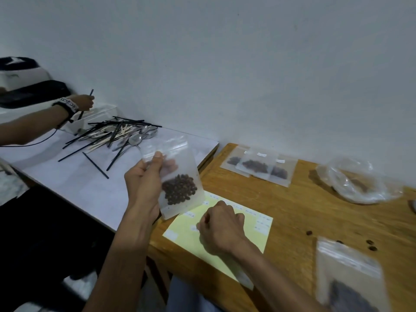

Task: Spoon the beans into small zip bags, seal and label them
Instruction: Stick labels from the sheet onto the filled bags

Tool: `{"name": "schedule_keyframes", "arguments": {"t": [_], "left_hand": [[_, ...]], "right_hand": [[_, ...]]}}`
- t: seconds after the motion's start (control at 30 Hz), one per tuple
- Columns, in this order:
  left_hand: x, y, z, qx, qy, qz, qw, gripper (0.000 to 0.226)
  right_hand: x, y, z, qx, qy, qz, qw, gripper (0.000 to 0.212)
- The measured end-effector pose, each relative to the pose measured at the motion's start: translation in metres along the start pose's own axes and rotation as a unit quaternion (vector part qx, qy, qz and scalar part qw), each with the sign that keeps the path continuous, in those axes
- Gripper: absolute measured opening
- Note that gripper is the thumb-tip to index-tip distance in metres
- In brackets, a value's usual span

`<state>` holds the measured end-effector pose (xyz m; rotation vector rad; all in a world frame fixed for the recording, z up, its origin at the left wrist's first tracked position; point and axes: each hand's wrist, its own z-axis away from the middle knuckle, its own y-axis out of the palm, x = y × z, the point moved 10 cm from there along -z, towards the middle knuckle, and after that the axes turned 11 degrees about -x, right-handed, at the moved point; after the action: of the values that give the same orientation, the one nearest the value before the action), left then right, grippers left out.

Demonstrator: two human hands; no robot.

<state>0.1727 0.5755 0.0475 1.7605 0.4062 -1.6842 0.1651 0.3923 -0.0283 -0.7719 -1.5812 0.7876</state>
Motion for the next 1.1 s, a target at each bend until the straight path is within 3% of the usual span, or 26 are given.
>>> {"name": "schedule_keyframes", "arguments": {"t": [0.13,0.27,0.4,0.57,0.77,0.93,1.1], "left_hand": [[0.0,-0.003,-0.001,-0.003,-0.009,-0.005,1.0,0.018],[0.011,0.005,0.007,0.025,-0.039,-0.023,0.999,0.023],[0.032,0.036,0.032,0.093,-0.071,-0.037,0.992,0.027],[0.046,0.062,0.05,0.142,-0.08,-0.029,0.986,0.028],[0.041,0.072,0.058,0.174,-0.039,-0.048,0.983,0.017],[0.035,0.068,0.056,0.154,0.002,-0.069,0.986,0.02],[0.029,0.07,0.059,0.164,0.019,-0.071,0.984,0.026]], "right_hand": [[0.005,-0.013,0.006,0.028,-0.012,-0.025,0.999,0.02],[0.019,-0.07,0.007,-0.019,-0.051,-0.13,0.99,0.017],[0.042,-0.12,-0.011,-0.093,-0.132,-0.071,0.984,0.018],[0.029,-0.127,-0.026,-0.142,-0.12,0.035,0.982,0.018],[0.017,-0.131,-0.023,-0.173,-0.102,0.041,0.979,0.019],[-0.008,-0.129,-0.019,-0.206,-0.011,-0.118,0.971,0.018],[-0.036,-0.116,-0.016,-0.214,0.095,-0.328,0.915,0.025]]}}
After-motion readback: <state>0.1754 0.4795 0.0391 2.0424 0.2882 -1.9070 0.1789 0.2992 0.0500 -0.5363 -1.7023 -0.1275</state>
